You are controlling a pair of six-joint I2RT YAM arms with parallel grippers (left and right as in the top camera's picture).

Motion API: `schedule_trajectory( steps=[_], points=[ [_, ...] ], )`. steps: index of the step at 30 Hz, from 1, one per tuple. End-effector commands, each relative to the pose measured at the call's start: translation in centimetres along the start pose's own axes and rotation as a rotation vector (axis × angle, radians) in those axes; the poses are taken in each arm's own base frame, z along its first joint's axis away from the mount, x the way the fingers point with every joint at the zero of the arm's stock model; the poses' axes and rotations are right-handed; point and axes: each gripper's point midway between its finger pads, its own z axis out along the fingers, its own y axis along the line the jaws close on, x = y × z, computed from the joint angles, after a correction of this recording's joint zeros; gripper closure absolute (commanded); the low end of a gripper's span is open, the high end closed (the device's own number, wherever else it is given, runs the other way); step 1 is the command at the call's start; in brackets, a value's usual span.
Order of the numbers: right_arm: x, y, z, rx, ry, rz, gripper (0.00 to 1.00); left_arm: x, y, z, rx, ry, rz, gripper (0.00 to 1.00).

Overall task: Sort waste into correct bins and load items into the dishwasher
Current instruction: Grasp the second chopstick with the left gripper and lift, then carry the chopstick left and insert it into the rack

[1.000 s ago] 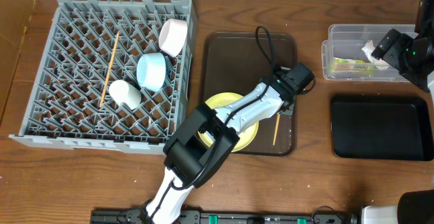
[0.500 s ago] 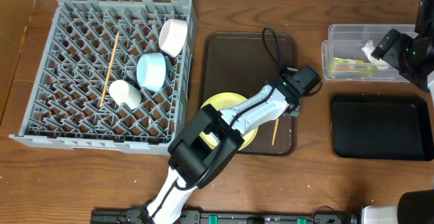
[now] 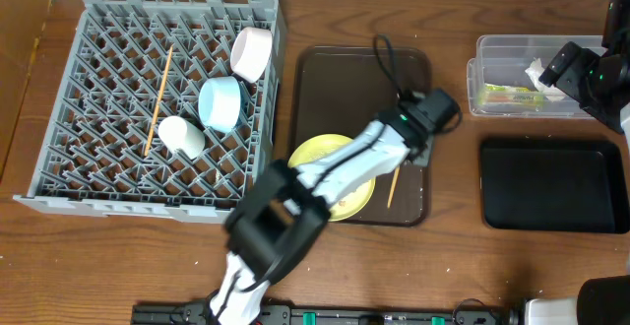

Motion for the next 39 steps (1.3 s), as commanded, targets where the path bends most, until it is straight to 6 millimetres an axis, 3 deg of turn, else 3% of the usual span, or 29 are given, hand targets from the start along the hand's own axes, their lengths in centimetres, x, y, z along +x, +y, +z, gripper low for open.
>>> schedule_trajectory(
  steps=[1,3,4,6,10,12,16,19,20,23,24,30,35,37,39],
  points=[
    [-0.5,-0.5,-0.4,0.007,-0.019,0.003,0.01,-5.8,2.8,-8.4,0.060,-0.192,-0.074,0.92],
    [-0.5,-0.5,-0.4,0.007,-0.019,0.003,0.01,-7.6,5.1,-11.2,0.061,-0.256,-0.102,0.92],
    [-0.5,-0.5,-0.4,0.007,-0.019,0.003,0.01,-8.9,7.4,-13.3,0.052,-0.309,-0.109,0.92],
    [-0.5,-0.5,-0.4,0.007,-0.019,0.003,0.01,-10.4,10.5,-15.7,0.026,-0.373,-0.108,0.92],
    [-0.5,-0.5,-0.4,0.007,-0.019,0.003,0.01,-12.7,18.7,-19.7,-0.080,-0.487,-0.132,0.92],
    [-0.5,-0.5,-0.4,0.007,-0.019,0.003,0.01,-13.3,23.8,-20.9,-0.160,-0.524,-0.155,0.92],
    [-0.5,-0.5,-0.4,0.007,-0.019,0.003,0.01,-13.1,33.1,-22.0,-0.305,-0.547,-0.227,0.92],
    [-0.5,-0.5,-0.4,0.006,-0.019,0.003,0.01,-12.1,38.7,-22.1,-0.389,-0.538,-0.283,0.92],
    [-0.5,-0.5,-0.4,0.007,-0.019,0.003,0.01,-11.0,42.6,-22.0,-0.441,-0.524,-0.339,0.92],
    [-0.5,-0.5,-0.4,0.007,-0.019,0.004,0.01,-9.0,47.3,-21.2,-0.496,-0.489,-0.421,0.92],
    [-0.5,-0.5,-0.4,0.007,-0.019,0.003,0.01,-7.6,49.7,-20.4,-0.524,-0.452,-0.449,0.92],
    [-0.5,-0.5,-0.4,0.007,-0.019,0.003,0.01,-3.6,54.6,-16.3,-0.573,-0.289,-0.400,0.92],
    [-0.5,-0.5,-0.4,0.007,-0.019,0.003,0.01,-2.9,56.6,-15.0,-0.589,-0.269,-0.379,0.92],
    [-0.5,-0.5,-0.4,0.007,-0.019,0.003,0.01,-3.5,56.5,-15.0,-0.572,-0.298,-0.372,0.76],
    [-0.5,-0.5,-0.4,0.007,-0.019,0.003,0.01,-4.1,56.0,-14.9,-0.533,-0.322,-0.361,0.48]
  ],
)
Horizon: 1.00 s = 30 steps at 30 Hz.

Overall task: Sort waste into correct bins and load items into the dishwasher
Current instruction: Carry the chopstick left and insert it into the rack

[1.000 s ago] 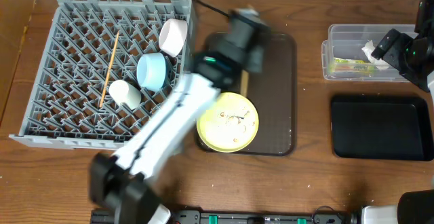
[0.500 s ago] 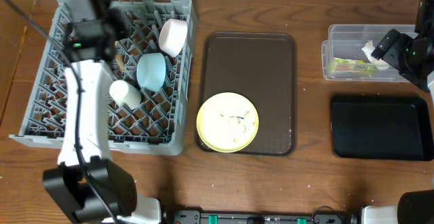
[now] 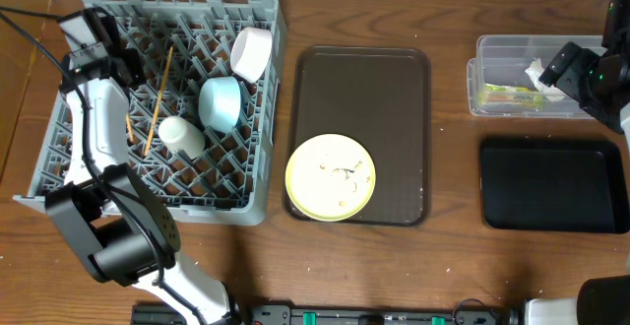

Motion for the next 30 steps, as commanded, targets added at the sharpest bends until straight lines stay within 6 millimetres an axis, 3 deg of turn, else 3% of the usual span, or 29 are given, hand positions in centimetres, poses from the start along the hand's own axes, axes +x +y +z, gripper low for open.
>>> schedule_trajectory(
  steps=[1,3,6,10,14,16,18,21,27,30],
  points=[
    [-0.5,-0.5,-0.4,0.007,-0.019,0.003,0.01,-1.1,-1.1,-0.5,0.078,-0.045,0.030,0.46],
    [-0.5,-0.5,-0.4,0.007,-0.019,0.003,0.01,-1.3,-1.8,-0.6,0.117,-0.052,0.029,0.45],
    [-0.5,-0.5,-0.4,0.007,-0.019,0.003,0.01,-1.3,-2.1,-0.6,0.135,-0.056,0.029,0.19],
    [-0.5,-0.5,-0.4,0.007,-0.019,0.003,0.01,-1.4,-2.2,-0.8,0.142,-0.058,-0.001,0.14],
    [-0.5,-0.5,-0.4,0.007,-0.019,0.003,0.01,-2.3,-4.6,-1.4,0.289,-0.096,-0.053,0.12],
    [-0.5,-0.5,-0.4,0.007,-0.019,0.003,0.01,-2.7,-6.3,-1.9,0.381,-0.111,-0.055,0.24],
    [-0.5,-0.5,-0.4,0.007,-0.019,0.003,0.01,-2.8,-7.6,-2.4,0.447,-0.119,-0.047,0.46],
    [-0.5,-0.5,-0.4,0.007,-0.019,0.003,0.01,-2.8,-8.3,-2.5,0.453,-0.124,-0.011,0.63],
    [-0.5,-0.5,-0.4,0.007,-0.019,0.003,0.01,-2.1,-9.0,-0.9,0.459,-0.110,0.021,0.66],
    [-0.5,-0.5,-0.4,0.007,-0.019,0.003,0.01,-1.2,-9.4,0.3,0.465,-0.079,0.020,0.81]
  ],
)
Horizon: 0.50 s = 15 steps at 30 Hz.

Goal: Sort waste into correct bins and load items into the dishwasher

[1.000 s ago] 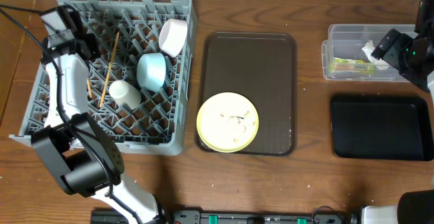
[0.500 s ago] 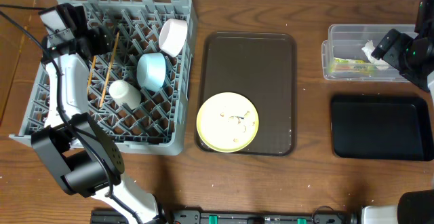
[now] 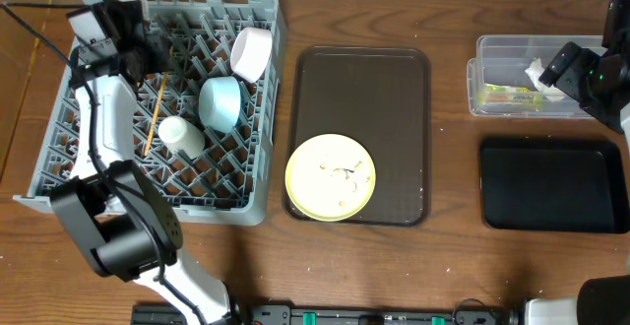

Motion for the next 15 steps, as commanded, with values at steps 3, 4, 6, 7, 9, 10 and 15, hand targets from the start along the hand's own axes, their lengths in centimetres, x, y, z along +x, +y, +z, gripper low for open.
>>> schedule_trajectory(
  steps=[3,4,6,7,9,10,15],
  points=[
    [-0.5,-0.5,-0.4,0.007,-0.019,0.003,0.01,1.9,0.0,2.3,0.030,0.049,-0.005,0.92],
    [-0.5,-0.5,-0.4,0.007,-0.019,0.003,0.01,1.9,0.0,2.4,0.031,0.049,-0.005,0.92],
    [-0.5,-0.5,-0.4,0.007,-0.019,0.003,0.01,1.9,0.0,2.4,0.033,0.049,-0.005,0.92],
    [-0.5,-0.5,-0.4,0.007,-0.019,0.003,0.01,1.9,0.0,2.4,0.033,0.049,-0.005,0.92],
    [-0.5,-0.5,-0.4,0.007,-0.019,0.003,0.01,1.9,0.0,2.4,0.033,0.050,-0.005,0.92],
    [-0.5,-0.5,-0.4,0.007,-0.019,0.003,0.01,1.9,0.0,2.3,0.033,0.049,-0.005,0.92],
    [-0.5,-0.5,-0.4,0.007,-0.019,0.003,0.01,0.6,-0.2,0.6,0.029,0.021,0.001,0.93]
  ],
)
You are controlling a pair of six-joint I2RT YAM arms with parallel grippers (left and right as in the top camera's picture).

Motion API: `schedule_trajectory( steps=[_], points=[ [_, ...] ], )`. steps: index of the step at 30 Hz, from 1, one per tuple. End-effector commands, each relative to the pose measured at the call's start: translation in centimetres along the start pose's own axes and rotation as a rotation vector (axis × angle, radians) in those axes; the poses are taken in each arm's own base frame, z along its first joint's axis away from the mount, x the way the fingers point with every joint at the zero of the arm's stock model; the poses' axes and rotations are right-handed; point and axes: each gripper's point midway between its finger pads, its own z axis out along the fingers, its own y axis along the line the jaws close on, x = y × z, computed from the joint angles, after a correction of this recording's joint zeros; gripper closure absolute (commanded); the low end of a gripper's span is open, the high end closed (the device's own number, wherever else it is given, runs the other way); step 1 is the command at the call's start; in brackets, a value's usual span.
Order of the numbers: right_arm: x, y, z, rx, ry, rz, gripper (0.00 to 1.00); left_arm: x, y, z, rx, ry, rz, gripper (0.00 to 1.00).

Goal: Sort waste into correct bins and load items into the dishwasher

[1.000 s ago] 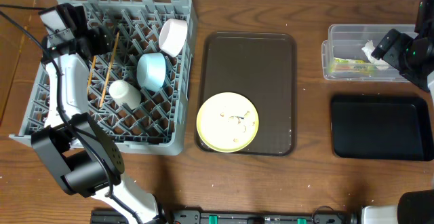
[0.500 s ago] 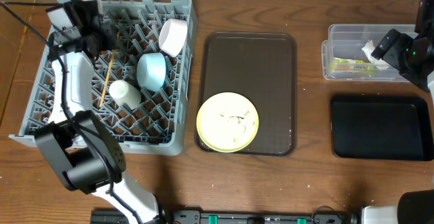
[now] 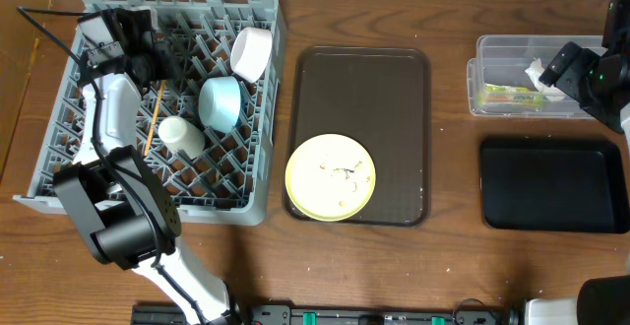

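The grey dish rack (image 3: 59, 158) at the left holds a blue bowl (image 3: 220, 103), a white cup (image 3: 181, 136), a pale pink cup (image 3: 252, 53) and a wooden chopstick (image 3: 154, 120). My left gripper (image 3: 165, 57) hovers low over the rack's far left part; its jaws are too dark to read. A yellow plate (image 3: 331, 176) with crumbs lies on the brown tray (image 3: 364, 79). My right gripper (image 3: 553, 69) rests at the far right beside the clear bin (image 3: 492, 49), its state unclear.
The clear bin holds a green wrapper (image 3: 508, 95) and crumpled white paper (image 3: 535, 72). A black bin (image 3: 551, 185) lies in front of it. The left arm's cable arcs past the rack's far left corner.
The left gripper has shifted slightly to the right and toward the rack's middle. The right arm, plate and rack contents are where they were.
The left gripper was first over the brown tray, at a chopstick lying right of the yellow plate. Later that chopstick was gone from the tray and the arm stood over the rack's left side. It has since edged right along the rack's far rows.
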Motion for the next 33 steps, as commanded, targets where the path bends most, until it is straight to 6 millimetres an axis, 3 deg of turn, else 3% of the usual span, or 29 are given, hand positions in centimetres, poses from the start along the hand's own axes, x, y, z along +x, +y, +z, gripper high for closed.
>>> schedule_trajectory(
  steps=[1,6,11,19,24,29,33],
  points=[
    [-0.5,-0.5,-0.4,0.007,-0.019,0.004,0.01,-2.0,-0.6,-2.4,0.013,-0.053,0.017,0.93],
    [-0.5,-0.5,-0.4,0.007,-0.019,0.003,0.01,-3.0,-4.4,-3.9,0.212,-0.095,0.014,0.92],
    [-0.5,-0.5,-0.4,0.007,-0.019,0.003,0.01,-1.0,-5.8,-2.5,0.245,-0.020,0.026,0.92],
    [-0.5,-0.5,-0.4,0.007,-0.019,0.003,0.01,1.5,-0.3,0.5,-0.015,0.068,0.008,0.92],
    [-0.5,-0.5,-0.4,0.007,-0.019,0.003,0.01,2.9,2.6,1.8,-0.086,0.097,-0.020,0.92],
    [-0.5,-0.5,-0.4,0.007,-0.019,0.003,0.01,1.8,5.3,0.4,-0.183,0.052,-0.062,0.92],
    [-0.5,-0.5,-0.4,0.007,-0.019,0.003,0.01,-0.4,5.5,-2.2,-0.199,-0.017,-0.091,0.92]
  ],
)
